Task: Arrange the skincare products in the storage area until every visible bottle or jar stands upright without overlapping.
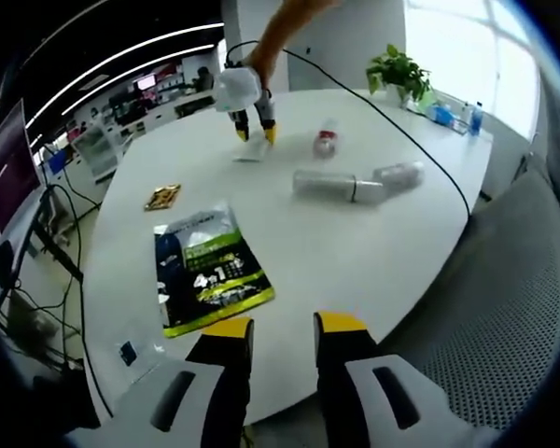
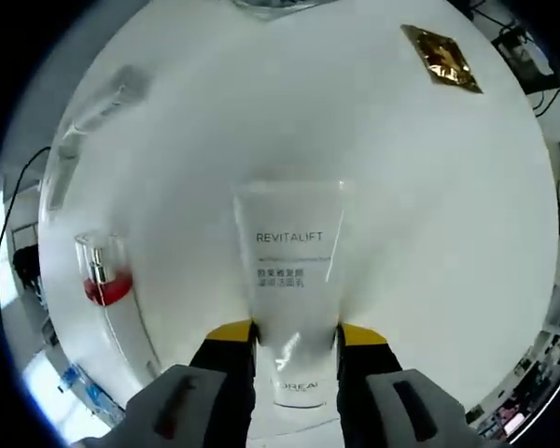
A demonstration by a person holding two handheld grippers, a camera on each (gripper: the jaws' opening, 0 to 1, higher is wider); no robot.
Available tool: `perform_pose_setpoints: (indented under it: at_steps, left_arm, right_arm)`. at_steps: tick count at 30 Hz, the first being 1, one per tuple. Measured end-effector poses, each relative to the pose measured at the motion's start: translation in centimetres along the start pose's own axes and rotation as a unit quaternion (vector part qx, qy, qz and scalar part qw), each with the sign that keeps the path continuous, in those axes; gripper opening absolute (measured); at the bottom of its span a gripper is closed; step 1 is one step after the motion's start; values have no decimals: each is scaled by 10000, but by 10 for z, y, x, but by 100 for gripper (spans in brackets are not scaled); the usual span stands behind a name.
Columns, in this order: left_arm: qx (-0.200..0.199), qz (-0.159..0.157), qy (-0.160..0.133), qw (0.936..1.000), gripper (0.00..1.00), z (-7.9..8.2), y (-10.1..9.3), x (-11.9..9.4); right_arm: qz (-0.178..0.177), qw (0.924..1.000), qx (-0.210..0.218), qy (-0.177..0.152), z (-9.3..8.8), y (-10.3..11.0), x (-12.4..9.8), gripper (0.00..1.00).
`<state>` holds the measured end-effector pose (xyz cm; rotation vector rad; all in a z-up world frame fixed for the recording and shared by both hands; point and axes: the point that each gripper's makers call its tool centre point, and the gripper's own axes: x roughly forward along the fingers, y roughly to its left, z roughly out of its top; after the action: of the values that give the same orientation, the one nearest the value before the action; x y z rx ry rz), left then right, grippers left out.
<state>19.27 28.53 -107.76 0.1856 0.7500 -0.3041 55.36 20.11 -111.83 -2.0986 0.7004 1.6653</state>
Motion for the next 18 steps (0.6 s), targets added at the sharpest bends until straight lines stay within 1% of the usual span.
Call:
perform_pose_setpoints:
  at_steps: [1,2,5,6,10,12,14,15,16,18]
  left_arm:
    - [19,4,17,10000,22,-1,0,0]
    - [29,7,27,10000,22,-1,0,0]
    - [23,13,-4,10000,22,0,1,0]
    - [28,14,11,10000,22,0,1,0]
    - [25,20,3,10000,22,0,1,0]
    - [33,12,4,10000,21,0,1,0]
    - [49,9,16,10000,21,0,1,0]
    - [52,4,20,10000,21,0,0,0]
    - [60,2,18,10000,21,0,0,0]
    - [67,-3,23,10000,21,0,0,0]
  right_arm:
    - [13,9995,302,27,-1,1,-1,24]
    - [29,9998,186,60,-1,0,0,23]
    - [-32,9999,160,23,-1,2,0,21]
    - [-60,9994,352,-25,-1,3,-1,19]
    - [-252,9964,717,-367,2,3,-7,17]
    - [-373,9922,1014,-616,5,4,-14,16]
    - [-472,9893,1163,-743,5,4,-21,15]
    - [-507,9883,1224,-755,4,4,-23,15]
    - [-603,9836,1431,-913,5,4,-30,15]
    - [-718,9780,1636,-1075,4,4,-38,14]
